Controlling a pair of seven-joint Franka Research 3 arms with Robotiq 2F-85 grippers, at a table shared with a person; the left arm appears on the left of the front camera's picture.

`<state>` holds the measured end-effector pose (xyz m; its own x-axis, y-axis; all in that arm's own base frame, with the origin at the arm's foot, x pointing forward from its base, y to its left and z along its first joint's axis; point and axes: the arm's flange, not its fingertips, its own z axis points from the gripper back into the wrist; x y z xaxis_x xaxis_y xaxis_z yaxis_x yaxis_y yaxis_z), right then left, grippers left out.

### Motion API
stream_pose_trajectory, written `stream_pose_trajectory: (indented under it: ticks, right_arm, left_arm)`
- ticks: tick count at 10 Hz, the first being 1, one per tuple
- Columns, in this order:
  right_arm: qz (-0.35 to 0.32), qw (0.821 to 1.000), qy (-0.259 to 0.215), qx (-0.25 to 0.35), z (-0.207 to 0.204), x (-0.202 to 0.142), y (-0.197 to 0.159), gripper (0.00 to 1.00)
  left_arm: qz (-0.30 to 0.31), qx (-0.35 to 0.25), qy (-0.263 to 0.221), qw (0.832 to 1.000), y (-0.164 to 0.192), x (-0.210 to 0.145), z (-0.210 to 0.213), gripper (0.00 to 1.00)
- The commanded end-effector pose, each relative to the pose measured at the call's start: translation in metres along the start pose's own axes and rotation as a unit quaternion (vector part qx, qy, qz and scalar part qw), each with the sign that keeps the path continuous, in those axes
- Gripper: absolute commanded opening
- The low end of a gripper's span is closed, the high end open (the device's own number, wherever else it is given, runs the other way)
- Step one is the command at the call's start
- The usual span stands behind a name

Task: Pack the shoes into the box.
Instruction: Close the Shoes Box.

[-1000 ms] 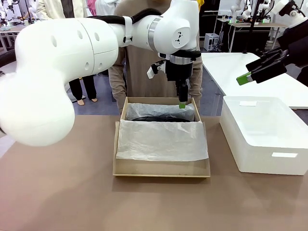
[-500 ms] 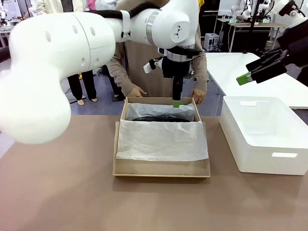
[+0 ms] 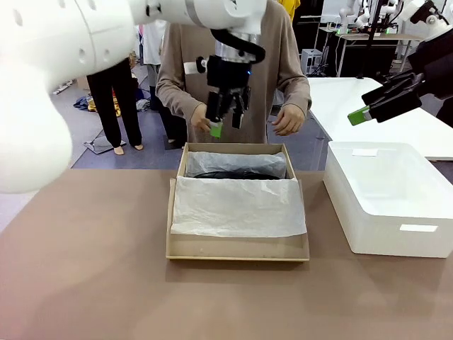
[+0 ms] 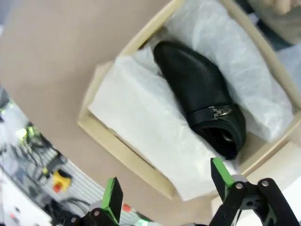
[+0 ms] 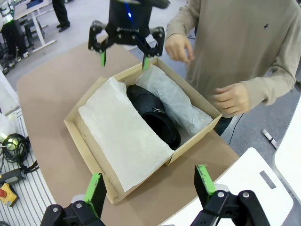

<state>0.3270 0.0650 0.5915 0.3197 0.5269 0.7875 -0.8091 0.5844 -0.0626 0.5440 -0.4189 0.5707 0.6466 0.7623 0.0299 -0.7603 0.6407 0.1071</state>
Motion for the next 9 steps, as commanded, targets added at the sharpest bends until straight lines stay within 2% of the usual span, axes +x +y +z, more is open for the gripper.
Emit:
stream_pose_trajectory:
  ticks: [1,2,4,6,8,9]
  right_arm:
    - [-0.001,1.000,-0.007,0.006,-0.001,0.000,0.000,1.00]
    - [-0.001,1.000,-0.007,0.006,-0.001,0.000,0.000,1.00]
    - [-0.001,1.000,-0.007,0.006,-0.001,0.000,0.000,1.00]
    - [-0.001,1.000,-0.007,0.006,-0.001,0.000,0.000,1.00]
    - [-0.001,1.000,-0.007,0.006,-0.001,0.000,0.000,1.00]
    - [-0.001,1.000,-0.007,0.006,-0.001,0.000,0.000,1.00]
  left_arm:
    - [-0.109,-0.009,0.005,0.994,0.041,0.019,0.002,1.00]
    - [-0.152,-0.012,0.004,0.988,0.058,0.029,0.008,1.00]
    - [-0.260,0.002,0.007,0.965,0.092,0.050,0.014,1.00]
    - [-0.320,0.009,0.006,0.947,0.114,0.065,0.013,1.00]
    - [-0.406,-0.017,-0.008,0.914,0.135,0.078,0.010,1.00]
    - [-0.385,-0.069,-0.006,0.920,0.136,0.083,0.013,1.00]
